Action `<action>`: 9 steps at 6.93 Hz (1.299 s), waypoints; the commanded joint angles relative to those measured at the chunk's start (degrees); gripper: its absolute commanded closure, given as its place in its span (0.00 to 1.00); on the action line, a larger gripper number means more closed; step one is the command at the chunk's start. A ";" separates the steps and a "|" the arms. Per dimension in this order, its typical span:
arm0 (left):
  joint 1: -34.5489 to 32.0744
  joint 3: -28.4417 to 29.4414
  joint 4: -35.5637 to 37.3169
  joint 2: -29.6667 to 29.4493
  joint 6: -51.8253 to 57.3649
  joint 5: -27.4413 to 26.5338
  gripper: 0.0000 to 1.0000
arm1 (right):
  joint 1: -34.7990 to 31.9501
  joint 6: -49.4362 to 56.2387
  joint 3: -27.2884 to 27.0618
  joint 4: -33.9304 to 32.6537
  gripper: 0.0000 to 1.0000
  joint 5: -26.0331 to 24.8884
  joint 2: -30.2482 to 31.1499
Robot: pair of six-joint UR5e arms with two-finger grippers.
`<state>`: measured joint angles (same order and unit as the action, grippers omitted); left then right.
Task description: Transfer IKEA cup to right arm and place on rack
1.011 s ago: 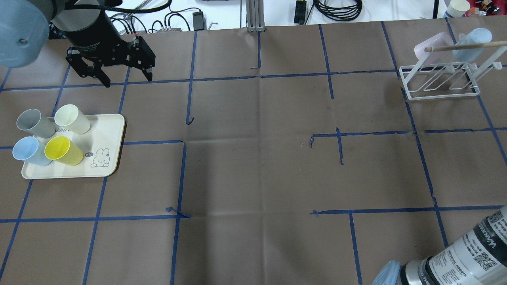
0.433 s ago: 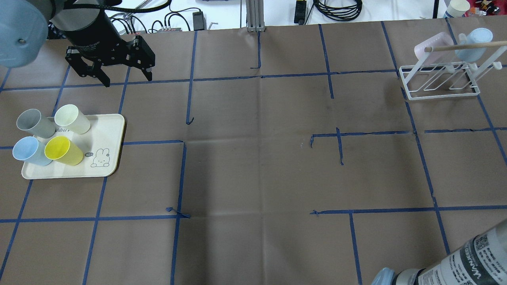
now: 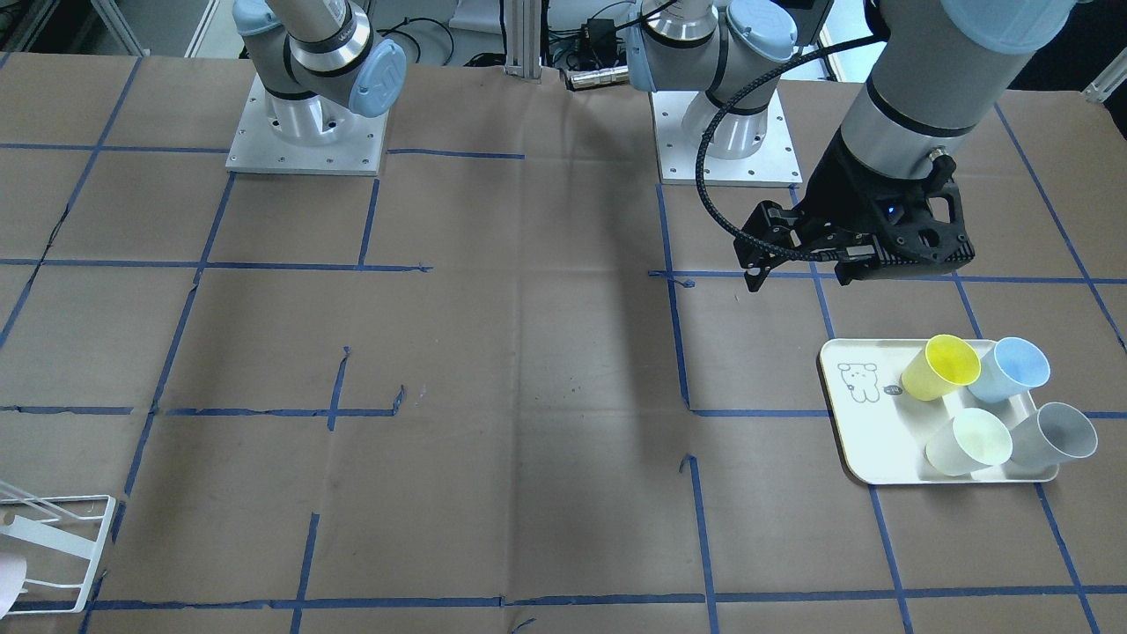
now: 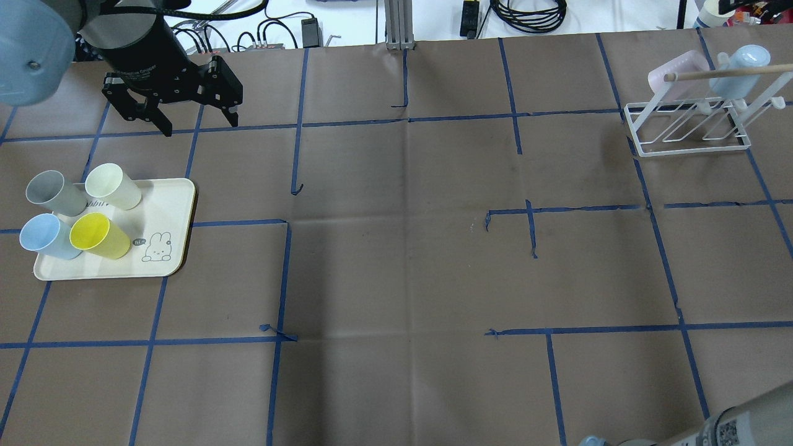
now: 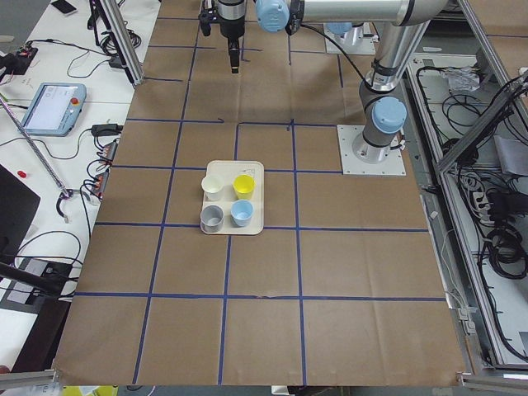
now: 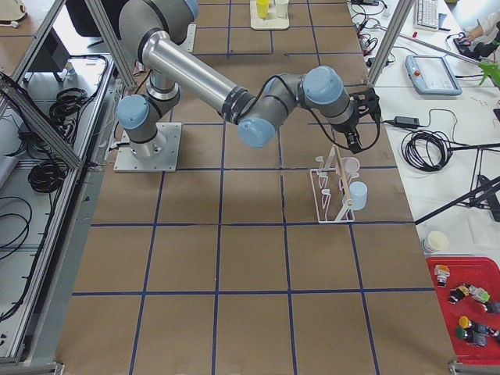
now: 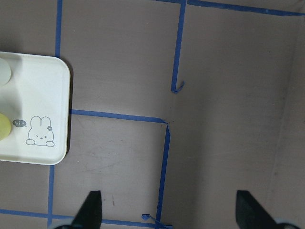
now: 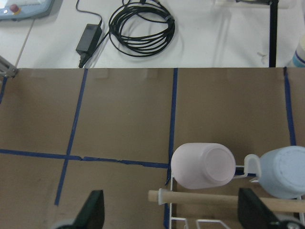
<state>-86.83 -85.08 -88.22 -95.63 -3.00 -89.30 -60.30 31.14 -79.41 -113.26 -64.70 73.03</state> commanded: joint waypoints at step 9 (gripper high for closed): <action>0.00 0.00 -0.02 -0.26 -0.08 0.00 0.01 | -36.37 -19.66 -7.16 27.56 0.00 -21.78 12.40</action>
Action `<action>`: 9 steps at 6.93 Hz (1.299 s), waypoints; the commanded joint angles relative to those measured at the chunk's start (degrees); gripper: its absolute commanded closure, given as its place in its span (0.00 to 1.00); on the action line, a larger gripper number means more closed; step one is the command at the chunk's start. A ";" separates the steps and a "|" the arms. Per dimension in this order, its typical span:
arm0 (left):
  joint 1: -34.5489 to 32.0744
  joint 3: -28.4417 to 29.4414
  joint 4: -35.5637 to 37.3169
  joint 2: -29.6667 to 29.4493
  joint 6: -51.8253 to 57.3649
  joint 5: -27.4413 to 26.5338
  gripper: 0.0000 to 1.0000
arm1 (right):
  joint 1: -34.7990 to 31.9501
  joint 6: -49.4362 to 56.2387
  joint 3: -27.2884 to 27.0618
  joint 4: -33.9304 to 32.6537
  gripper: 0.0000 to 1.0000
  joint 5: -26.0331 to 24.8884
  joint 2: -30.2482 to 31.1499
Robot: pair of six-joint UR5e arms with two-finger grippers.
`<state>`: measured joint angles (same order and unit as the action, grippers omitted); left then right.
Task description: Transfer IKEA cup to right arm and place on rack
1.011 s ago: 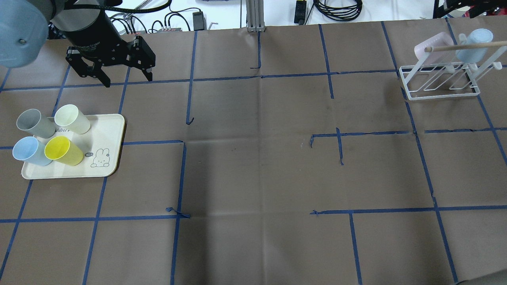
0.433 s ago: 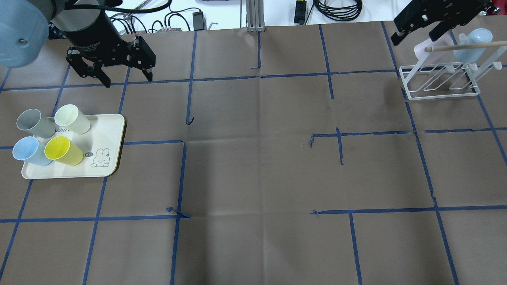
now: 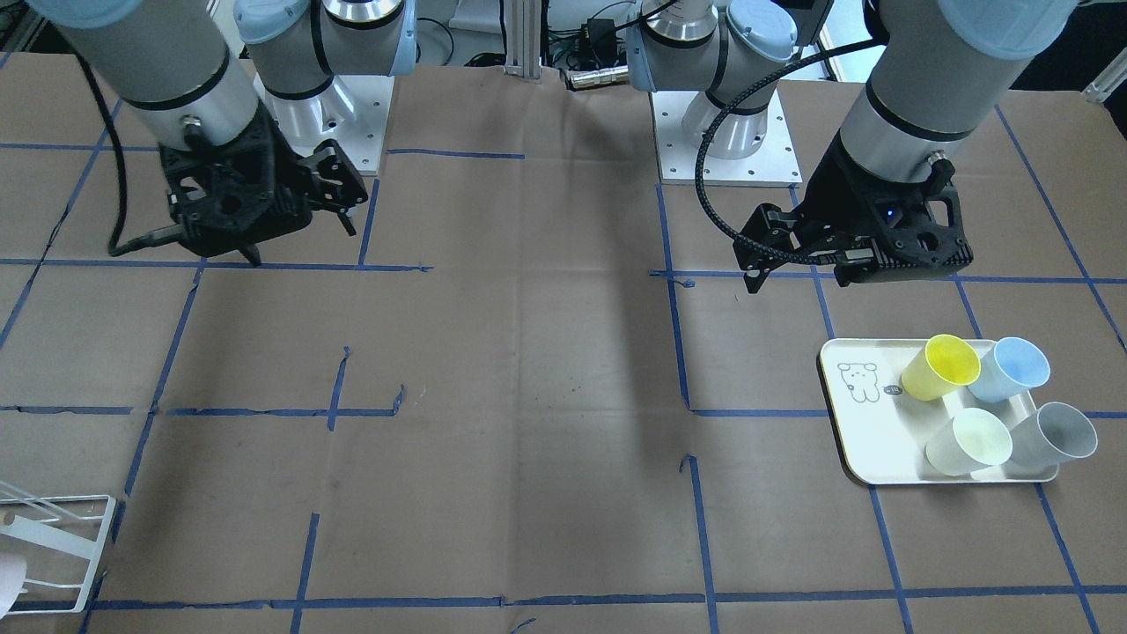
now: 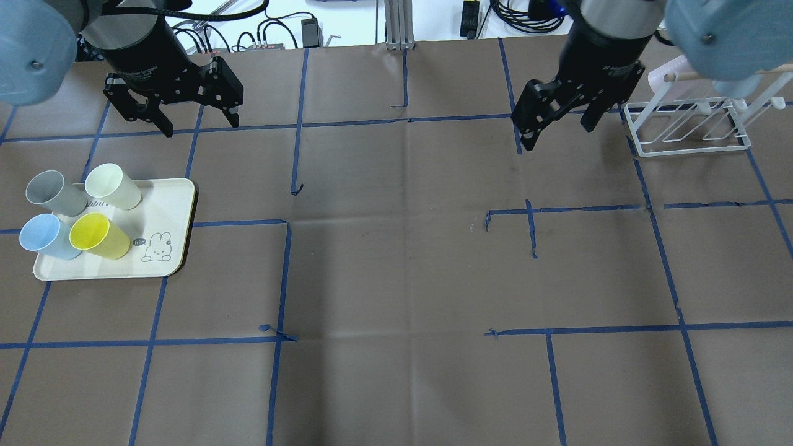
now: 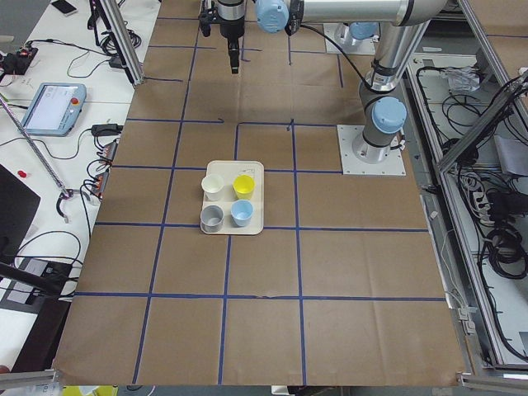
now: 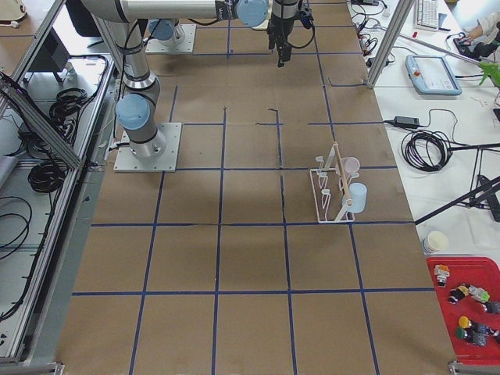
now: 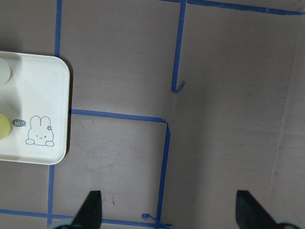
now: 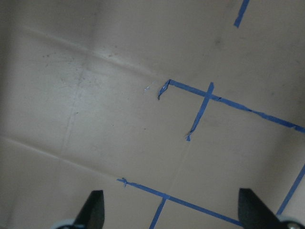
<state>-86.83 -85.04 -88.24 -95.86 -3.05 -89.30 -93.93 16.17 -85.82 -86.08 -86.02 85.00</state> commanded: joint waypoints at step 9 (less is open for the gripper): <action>0.00 -0.03 0.00 0.06 0.06 0.00 0.01 | 0.41 -10.81 -6.29 -1.01 0.00 -2.48 9.56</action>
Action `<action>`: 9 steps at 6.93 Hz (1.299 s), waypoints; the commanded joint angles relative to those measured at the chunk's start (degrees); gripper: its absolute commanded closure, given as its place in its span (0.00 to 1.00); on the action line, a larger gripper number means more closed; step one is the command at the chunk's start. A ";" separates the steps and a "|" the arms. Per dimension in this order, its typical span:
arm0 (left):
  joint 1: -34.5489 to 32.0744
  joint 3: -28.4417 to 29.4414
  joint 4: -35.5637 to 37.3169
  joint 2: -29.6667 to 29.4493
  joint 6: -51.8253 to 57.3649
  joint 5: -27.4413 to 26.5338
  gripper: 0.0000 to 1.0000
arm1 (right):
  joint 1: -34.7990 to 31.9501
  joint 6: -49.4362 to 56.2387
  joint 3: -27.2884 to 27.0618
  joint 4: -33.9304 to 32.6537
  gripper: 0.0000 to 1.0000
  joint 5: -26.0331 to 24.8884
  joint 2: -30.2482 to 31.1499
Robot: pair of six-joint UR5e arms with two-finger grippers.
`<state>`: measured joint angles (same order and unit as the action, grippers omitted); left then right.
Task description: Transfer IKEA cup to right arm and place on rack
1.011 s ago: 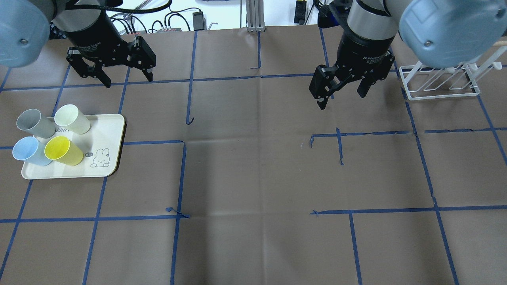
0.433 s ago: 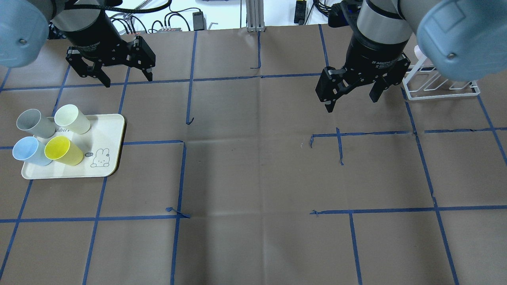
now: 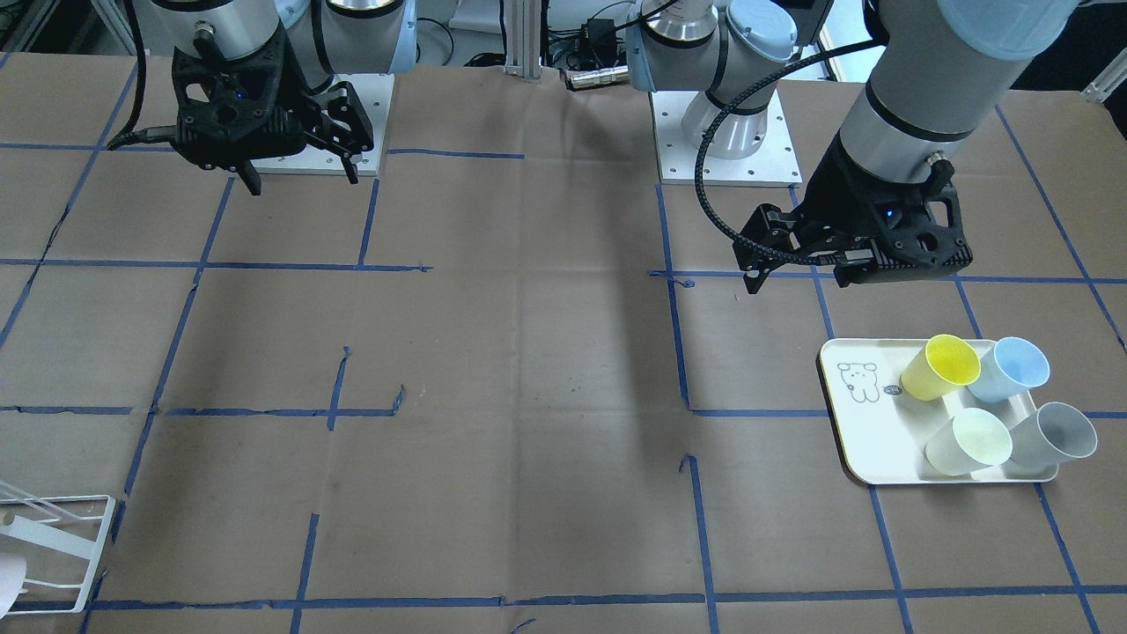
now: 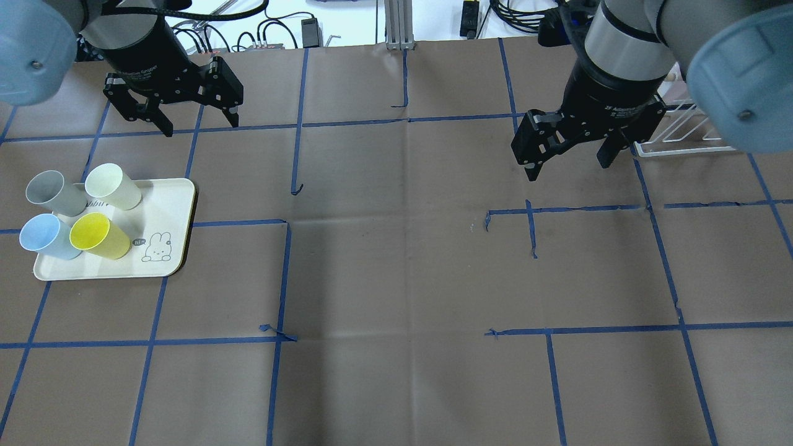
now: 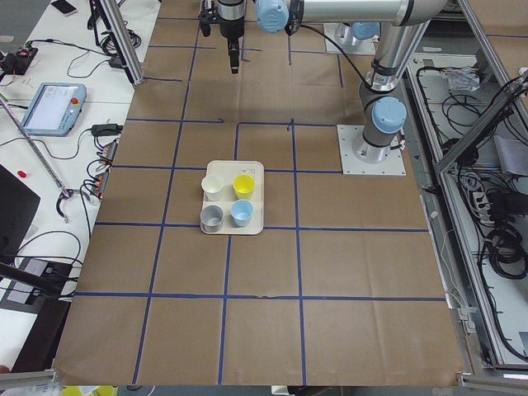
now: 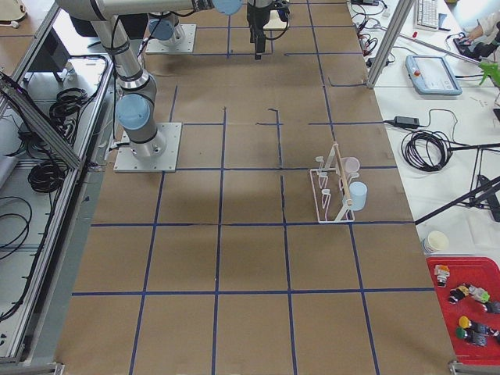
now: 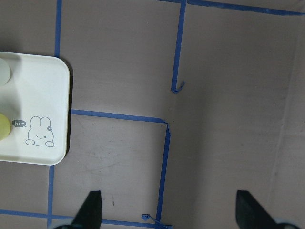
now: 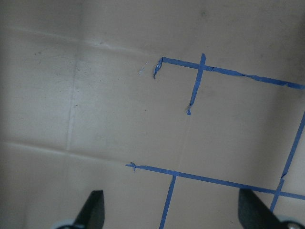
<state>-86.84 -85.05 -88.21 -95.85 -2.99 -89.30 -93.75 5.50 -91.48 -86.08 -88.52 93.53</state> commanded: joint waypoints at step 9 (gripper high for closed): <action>0.00 0.06 -0.03 -0.21 3.69 0.09 0.01 | 0.14 0.04 -0.28 -1.11 0.00 -0.25 0.69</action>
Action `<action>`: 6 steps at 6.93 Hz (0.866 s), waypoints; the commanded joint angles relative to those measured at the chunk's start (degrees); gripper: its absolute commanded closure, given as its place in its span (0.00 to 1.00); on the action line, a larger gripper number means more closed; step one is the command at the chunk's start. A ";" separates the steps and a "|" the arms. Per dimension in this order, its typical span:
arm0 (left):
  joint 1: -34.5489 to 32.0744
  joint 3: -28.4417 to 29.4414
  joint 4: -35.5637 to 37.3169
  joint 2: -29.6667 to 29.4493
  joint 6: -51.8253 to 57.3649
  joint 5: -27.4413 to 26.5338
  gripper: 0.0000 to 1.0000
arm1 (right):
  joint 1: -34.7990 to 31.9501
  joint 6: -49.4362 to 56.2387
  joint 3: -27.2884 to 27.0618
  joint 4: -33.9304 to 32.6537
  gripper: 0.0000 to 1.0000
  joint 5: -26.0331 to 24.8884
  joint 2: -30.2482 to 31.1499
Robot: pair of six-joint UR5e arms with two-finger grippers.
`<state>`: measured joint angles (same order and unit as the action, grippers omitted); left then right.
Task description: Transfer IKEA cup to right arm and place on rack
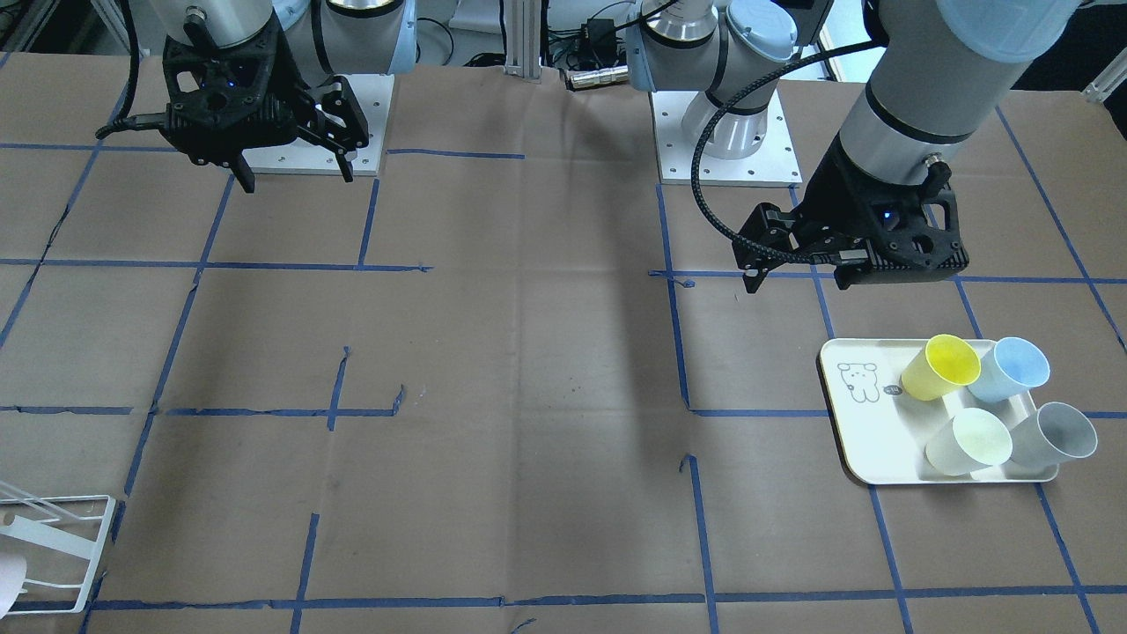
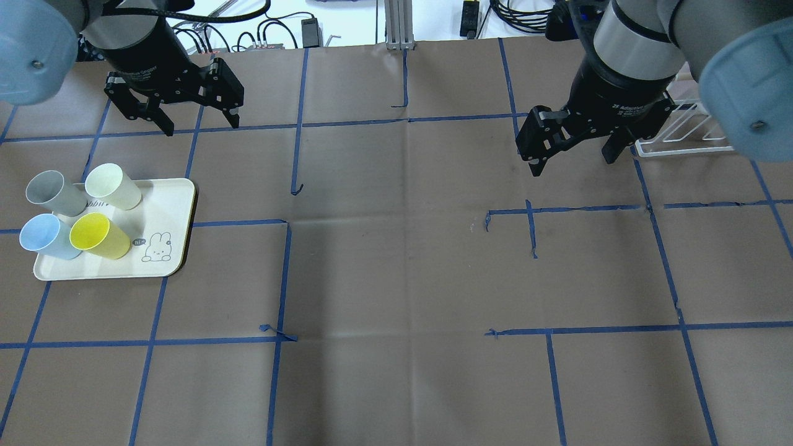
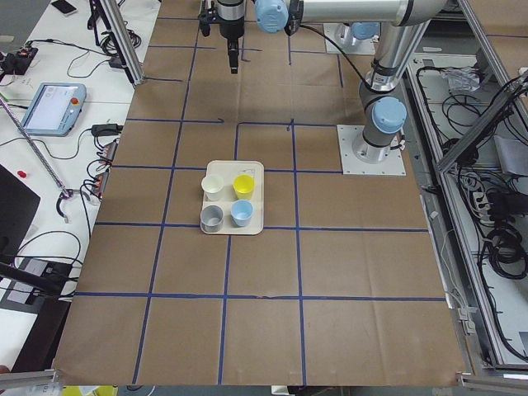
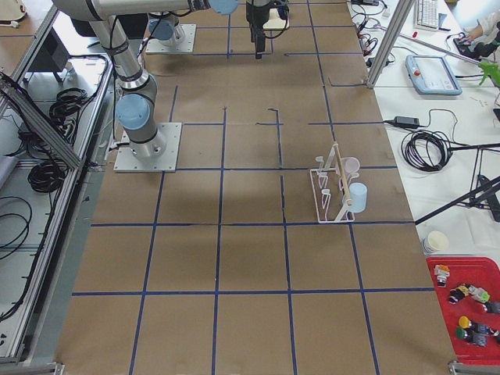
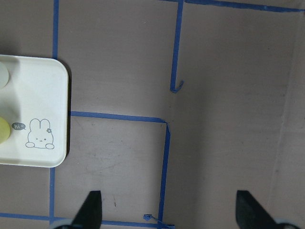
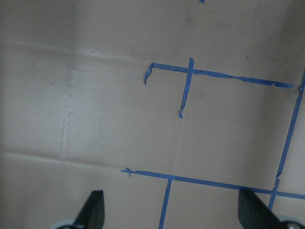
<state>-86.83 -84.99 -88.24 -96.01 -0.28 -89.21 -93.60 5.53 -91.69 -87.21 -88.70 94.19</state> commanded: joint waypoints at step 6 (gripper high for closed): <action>-0.09 0.09 -0.88 0.21 0.98 0.09 0.01 | 0.00 0.36 0.20 -0.15 0.00 -0.78 -0.14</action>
<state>-86.89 -84.90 -89.00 -95.79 0.70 -89.19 -93.60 5.92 -91.35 -87.36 -89.42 94.05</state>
